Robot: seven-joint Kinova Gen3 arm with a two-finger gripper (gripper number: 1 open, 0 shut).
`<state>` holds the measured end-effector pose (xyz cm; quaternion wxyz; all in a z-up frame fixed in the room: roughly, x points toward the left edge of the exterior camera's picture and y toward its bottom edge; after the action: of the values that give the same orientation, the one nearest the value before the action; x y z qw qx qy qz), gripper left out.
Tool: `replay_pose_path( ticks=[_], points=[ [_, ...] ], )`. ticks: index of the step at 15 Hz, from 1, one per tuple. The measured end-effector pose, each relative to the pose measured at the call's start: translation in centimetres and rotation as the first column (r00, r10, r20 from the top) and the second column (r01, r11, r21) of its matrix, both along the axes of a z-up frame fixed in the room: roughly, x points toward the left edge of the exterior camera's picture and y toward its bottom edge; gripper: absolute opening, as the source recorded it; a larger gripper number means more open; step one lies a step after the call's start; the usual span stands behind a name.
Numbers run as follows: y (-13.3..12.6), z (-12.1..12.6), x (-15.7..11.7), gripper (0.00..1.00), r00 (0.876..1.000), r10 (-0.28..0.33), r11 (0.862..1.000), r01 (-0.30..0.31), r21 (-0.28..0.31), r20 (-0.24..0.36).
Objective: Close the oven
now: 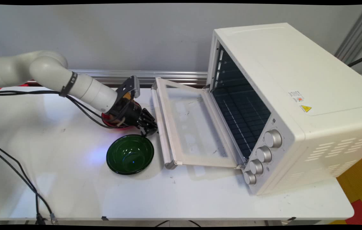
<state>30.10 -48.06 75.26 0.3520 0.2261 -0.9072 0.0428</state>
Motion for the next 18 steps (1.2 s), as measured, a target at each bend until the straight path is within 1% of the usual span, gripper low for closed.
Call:
replay_pose_path(
  ticks=[4,8,11,14,18],
  points=[
    [-0.4,0.1,-0.3,0.00,0.999,0.002,1.000,-0.003,-0.011,-0.036],
    [-0.8,1.2,-0.3,0.00,0.997,0.000,1.000,-0.001,-0.021,-0.075],
    [-1.3,2.5,-0.5,0.00,0.994,-0.004,1.000,0.001,-0.031,-0.113],
    [-2.1,4.7,-1.2,0.00,0.987,-0.008,0.999,0.000,-0.050,-0.161],
    [-3.1,6.7,-2.1,0.00,0.979,-0.001,0.998,-0.014,-0.069,-0.205]
  ],
)
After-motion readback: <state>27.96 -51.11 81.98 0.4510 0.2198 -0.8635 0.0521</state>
